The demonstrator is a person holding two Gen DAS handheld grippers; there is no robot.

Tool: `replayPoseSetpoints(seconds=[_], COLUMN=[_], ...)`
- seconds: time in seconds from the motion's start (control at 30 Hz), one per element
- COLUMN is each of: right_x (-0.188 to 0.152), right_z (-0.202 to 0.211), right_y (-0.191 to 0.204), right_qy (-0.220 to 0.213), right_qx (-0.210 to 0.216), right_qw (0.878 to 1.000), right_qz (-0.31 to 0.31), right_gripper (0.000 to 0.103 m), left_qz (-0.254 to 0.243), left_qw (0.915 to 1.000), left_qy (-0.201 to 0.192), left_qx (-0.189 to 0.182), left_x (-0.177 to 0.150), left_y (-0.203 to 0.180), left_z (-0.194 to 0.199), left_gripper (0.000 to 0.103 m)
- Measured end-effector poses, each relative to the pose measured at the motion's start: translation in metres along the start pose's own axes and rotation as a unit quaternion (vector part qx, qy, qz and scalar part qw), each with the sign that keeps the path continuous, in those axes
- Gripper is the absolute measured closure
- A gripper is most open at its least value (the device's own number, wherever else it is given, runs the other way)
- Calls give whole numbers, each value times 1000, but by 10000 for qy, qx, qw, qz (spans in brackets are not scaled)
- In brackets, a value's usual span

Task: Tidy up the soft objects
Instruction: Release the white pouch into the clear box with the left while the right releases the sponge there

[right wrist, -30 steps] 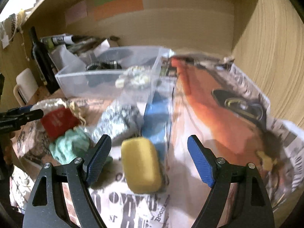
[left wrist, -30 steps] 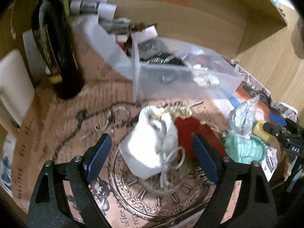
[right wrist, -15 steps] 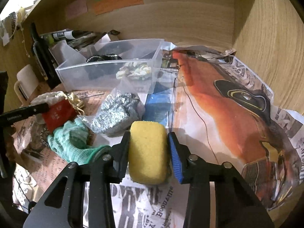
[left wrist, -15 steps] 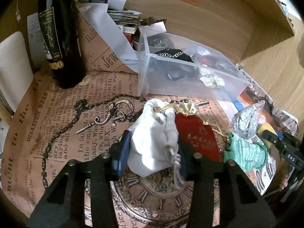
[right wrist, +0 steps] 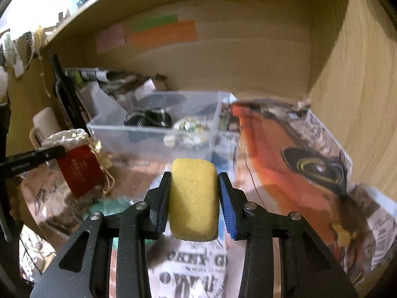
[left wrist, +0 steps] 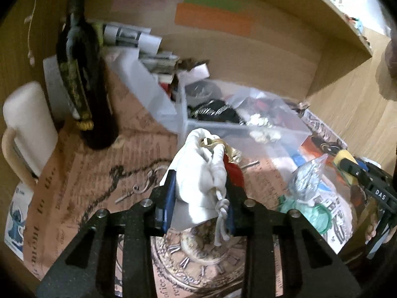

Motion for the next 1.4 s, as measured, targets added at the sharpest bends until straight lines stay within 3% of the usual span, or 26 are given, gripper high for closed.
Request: replayPoseSetpoints(seconds=[0.3, 0.63, 0.97, 1.2, 1.4], right_x=[34, 36, 27, 56, 86], right_z=[-10, -43, -63, -43, -39], right_y=[40, 75, 75, 59, 43], right_qy=[-385, -124, 220, -111, -380], right_qx=[500, 1003, 902, 617, 416], right_qw=[9977, 9939, 9944, 9967, 9969], right_qz=[255, 449, 510, 513, 549], right_gripper=[69, 69, 69, 69, 69], left_qz=[-258, -468, -368, -329, -284], left_qw=[9983, 9948, 9948, 9951, 9964], left_qy=[-167, 21, -274, -597, -598], left_qx=[-504, -910, -915, -715, -532], left_x=[24, 30, 50, 83, 101], left_y=[-45, -84, -80, -68, -62], left_z=[-5, -24, -10, -6, -26], left_gripper=[69, 70, 69, 69, 69])
Point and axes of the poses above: each gripper's, at about its wrist camera, not at the fingertips, and z roughly against the way its jaws point, y to its left, x to its top, the point moved 8 cm from there along -z, roughly the way its jaws point, and after that the axes turned 5 degrees about z, right-handed, at the moved point
